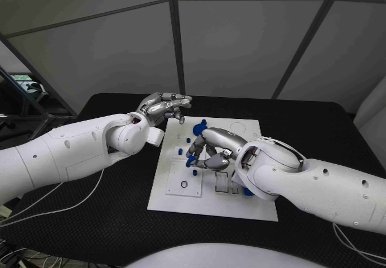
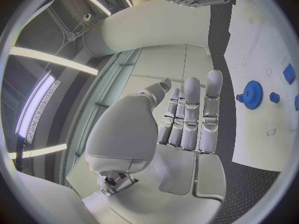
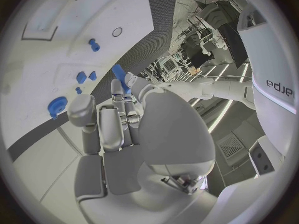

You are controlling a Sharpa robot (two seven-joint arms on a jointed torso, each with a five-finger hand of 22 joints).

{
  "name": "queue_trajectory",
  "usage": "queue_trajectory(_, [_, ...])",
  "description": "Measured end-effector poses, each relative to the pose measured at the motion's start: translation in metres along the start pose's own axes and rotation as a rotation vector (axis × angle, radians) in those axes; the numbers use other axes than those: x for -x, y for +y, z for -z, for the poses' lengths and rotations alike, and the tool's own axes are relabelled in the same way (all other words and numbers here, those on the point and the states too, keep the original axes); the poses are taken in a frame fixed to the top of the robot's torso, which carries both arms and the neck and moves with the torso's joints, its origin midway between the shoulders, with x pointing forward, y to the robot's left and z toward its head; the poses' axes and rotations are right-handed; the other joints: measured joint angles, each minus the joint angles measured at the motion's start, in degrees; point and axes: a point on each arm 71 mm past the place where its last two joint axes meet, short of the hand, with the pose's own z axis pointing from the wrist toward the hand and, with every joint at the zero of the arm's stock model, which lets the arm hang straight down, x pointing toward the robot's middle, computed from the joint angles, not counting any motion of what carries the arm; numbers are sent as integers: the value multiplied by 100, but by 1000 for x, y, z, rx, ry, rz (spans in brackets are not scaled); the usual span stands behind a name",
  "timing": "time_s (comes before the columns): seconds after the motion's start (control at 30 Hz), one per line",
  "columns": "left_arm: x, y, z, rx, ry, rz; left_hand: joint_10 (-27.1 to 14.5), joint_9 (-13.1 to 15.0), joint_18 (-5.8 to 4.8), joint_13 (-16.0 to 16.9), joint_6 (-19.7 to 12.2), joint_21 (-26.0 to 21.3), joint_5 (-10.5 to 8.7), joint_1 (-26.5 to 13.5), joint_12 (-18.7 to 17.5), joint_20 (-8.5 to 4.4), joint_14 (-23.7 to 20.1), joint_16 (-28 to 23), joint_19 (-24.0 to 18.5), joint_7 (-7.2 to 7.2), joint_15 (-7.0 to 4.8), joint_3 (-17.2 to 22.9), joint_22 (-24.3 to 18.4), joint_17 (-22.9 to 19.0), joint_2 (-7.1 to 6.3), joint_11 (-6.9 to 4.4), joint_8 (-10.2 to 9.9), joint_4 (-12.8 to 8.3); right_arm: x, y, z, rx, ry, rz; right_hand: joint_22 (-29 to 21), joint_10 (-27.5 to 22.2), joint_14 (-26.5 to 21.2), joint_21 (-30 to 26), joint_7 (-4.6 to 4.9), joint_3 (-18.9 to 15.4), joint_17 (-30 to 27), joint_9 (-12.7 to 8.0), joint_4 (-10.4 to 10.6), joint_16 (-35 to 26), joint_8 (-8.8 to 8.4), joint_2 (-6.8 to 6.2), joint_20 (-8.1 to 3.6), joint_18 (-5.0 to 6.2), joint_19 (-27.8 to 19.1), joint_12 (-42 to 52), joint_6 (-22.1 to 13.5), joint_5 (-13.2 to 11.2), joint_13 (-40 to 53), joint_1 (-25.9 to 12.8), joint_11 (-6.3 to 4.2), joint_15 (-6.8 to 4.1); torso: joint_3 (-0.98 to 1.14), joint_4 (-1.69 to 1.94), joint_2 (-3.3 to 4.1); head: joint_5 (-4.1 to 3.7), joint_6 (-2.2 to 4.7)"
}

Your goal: Assemble the parts on the task board

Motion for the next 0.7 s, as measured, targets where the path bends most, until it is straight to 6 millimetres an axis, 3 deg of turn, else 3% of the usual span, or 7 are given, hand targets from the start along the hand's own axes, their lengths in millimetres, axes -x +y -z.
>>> queue_trajectory(0.33, [-3, 1, -2, 1, 8, 3, 0, 0, 0, 0, 0, 0, 0, 0, 0, 0, 0, 0, 0, 0, 0, 0, 0, 1, 0, 0, 0, 0, -30, 2, -8, 25, 62, 13, -11, 0, 0, 0, -18, 15, -14, 0, 15, 0, 12, -1, 0, 0, 0, 0, -17, 24, -1, 0, 0, 0, 0, -11, -3, 85, -53])
queue_trajectory(0.7, [-4, 1, -3, 1, 11, 4, 0, 0, 0, 0, 0, 0, 0, 0, 0, 0, 0, 0, 0, 0, 0, 0, 1, 1, 0, 0, 0, 0, -41, -2, -14, 22, 90, 37, -17, 0, 0, 0, -6, 14, -20, 0, 15, 0, 12, -40, 0, 0, 0, -20, -3, 30, -1, -38, 0, 0, 5, -13, -9, 129, -77])
